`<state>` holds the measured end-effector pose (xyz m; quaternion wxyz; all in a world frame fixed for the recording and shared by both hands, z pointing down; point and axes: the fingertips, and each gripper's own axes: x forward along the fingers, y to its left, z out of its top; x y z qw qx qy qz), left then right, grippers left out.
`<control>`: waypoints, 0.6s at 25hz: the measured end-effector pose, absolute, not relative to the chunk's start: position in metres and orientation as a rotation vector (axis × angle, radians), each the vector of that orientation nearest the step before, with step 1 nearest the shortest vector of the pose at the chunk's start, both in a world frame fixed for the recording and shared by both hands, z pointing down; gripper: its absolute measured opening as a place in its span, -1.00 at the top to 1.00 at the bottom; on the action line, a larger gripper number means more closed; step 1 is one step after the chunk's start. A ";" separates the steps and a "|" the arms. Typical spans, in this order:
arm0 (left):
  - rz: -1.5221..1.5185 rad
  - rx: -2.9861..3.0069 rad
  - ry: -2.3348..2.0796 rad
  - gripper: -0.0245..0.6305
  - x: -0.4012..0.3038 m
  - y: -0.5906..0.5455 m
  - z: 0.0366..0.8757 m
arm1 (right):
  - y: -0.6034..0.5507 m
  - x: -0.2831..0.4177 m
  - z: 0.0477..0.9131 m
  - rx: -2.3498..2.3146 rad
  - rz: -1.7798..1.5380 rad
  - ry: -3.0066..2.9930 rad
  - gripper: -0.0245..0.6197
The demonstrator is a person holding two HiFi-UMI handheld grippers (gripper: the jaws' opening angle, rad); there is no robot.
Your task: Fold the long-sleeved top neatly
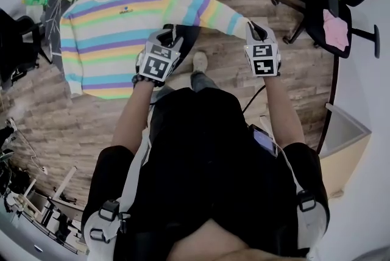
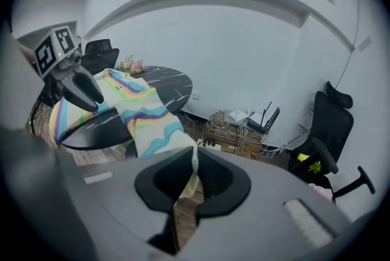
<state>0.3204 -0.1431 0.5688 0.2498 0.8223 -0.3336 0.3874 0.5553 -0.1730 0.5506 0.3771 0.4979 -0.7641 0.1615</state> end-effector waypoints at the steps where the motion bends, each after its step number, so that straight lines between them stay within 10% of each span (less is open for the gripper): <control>1: 1.049 2.239 -0.914 0.46 0.316 -0.143 0.569 | -0.173 0.553 0.549 1.285 0.433 -1.959 0.84; 15: 0.951 2.236 -0.968 0.46 0.199 -0.127 0.560 | -0.179 0.408 0.501 1.353 0.749 -2.130 0.85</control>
